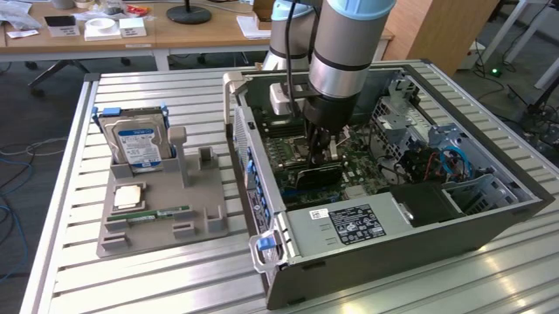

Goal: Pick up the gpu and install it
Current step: 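Press down on the gpu until it lock into place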

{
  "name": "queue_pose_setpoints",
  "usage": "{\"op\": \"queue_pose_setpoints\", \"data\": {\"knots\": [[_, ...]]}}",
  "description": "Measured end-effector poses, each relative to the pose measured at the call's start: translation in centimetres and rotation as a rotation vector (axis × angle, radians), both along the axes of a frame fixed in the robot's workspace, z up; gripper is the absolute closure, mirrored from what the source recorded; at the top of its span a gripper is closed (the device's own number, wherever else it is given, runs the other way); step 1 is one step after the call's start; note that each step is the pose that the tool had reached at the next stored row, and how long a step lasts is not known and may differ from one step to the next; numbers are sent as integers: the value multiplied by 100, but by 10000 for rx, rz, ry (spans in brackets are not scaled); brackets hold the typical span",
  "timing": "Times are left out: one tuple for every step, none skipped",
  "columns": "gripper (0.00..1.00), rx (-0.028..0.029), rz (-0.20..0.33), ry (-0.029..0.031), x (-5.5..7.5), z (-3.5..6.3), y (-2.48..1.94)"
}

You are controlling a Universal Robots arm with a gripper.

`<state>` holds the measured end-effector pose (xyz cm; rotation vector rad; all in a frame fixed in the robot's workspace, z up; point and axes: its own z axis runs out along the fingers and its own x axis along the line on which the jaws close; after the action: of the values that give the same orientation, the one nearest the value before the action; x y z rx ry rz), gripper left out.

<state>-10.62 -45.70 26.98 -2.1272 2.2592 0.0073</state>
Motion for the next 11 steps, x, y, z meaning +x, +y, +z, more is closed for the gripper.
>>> {"op": "queue_pose_setpoints", "data": {"knots": [[89, 0, 0, 0, 0, -1, 1], [89, 3, -1, -2, 1, -3, 8], [89, 3, -1, -3, 1, -4, 15], [89, 2, 0, -2, 1, -4, 17], [89, 0, 1, -1, 1, -5, 17], [89, 3, 0, -2, 1, -9, 19], [89, 2, -2, -1, 0, -16, 19], [89, 3, -2, -1, 0, -25, 19], [89, 2, -2, -1, 0, -36, 19], [89, 2, -2, -1, 0, -43, 19], [89, -1, -3, 0, 0, -43, 19]]}}
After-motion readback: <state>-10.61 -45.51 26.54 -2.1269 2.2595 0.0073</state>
